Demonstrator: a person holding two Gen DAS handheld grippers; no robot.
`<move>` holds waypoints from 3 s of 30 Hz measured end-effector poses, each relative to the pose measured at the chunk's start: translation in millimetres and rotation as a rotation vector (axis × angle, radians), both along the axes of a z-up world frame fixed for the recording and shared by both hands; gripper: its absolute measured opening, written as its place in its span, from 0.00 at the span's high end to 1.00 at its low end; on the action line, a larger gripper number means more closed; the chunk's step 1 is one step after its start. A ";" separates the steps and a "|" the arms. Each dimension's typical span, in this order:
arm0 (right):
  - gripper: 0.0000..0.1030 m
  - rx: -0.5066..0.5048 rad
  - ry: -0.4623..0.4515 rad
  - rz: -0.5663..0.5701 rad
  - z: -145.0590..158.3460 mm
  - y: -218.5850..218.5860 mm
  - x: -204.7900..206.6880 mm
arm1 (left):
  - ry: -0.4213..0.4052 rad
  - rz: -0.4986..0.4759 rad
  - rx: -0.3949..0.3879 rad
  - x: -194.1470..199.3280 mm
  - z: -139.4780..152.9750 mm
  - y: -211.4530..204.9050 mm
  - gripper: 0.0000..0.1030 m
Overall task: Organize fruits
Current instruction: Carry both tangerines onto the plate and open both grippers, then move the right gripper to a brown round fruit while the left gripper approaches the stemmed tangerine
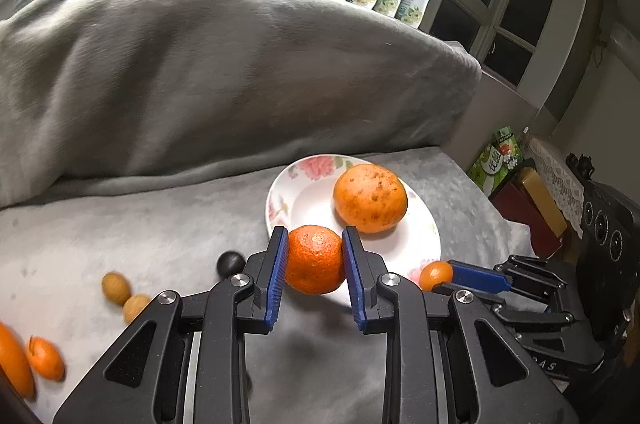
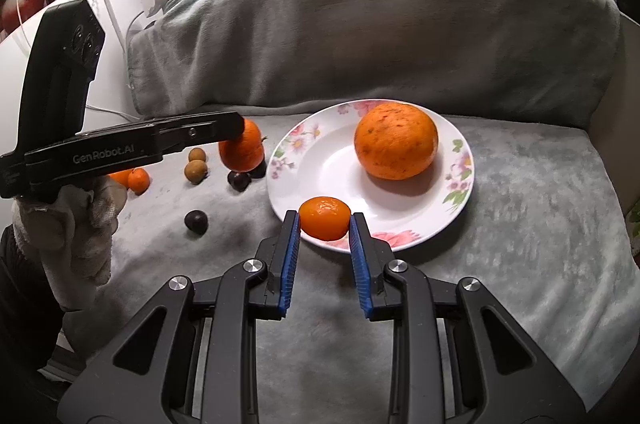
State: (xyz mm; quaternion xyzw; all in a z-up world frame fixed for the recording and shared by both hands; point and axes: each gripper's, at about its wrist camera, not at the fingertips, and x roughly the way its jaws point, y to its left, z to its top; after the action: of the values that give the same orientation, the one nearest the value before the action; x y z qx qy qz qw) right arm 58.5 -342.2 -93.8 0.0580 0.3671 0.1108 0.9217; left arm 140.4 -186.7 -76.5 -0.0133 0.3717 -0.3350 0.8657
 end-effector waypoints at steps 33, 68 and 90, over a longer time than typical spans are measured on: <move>0.74 -0.031 0.039 -0.026 -17.5 -12.4 26.1 | -0.004 -0.038 0.059 21.2 -12.8 -34.2 0.74; 0.20 -0.004 -0.016 0.012 3.1 11.4 15.0 | -0.133 0.080 0.047 -5.6 26.5 17.8 0.25; 0.21 -0.007 -0.012 0.191 10.4 70.9 44.2 | -0.136 0.364 0.125 -37.0 9.1 162.9 0.25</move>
State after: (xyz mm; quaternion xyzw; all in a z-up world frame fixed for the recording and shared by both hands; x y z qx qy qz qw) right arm 102.7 -271.3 -83.3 0.0187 0.3657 0.1971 0.9094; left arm 103.4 -23.7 -67.3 -0.0041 0.3239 -0.1493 0.9342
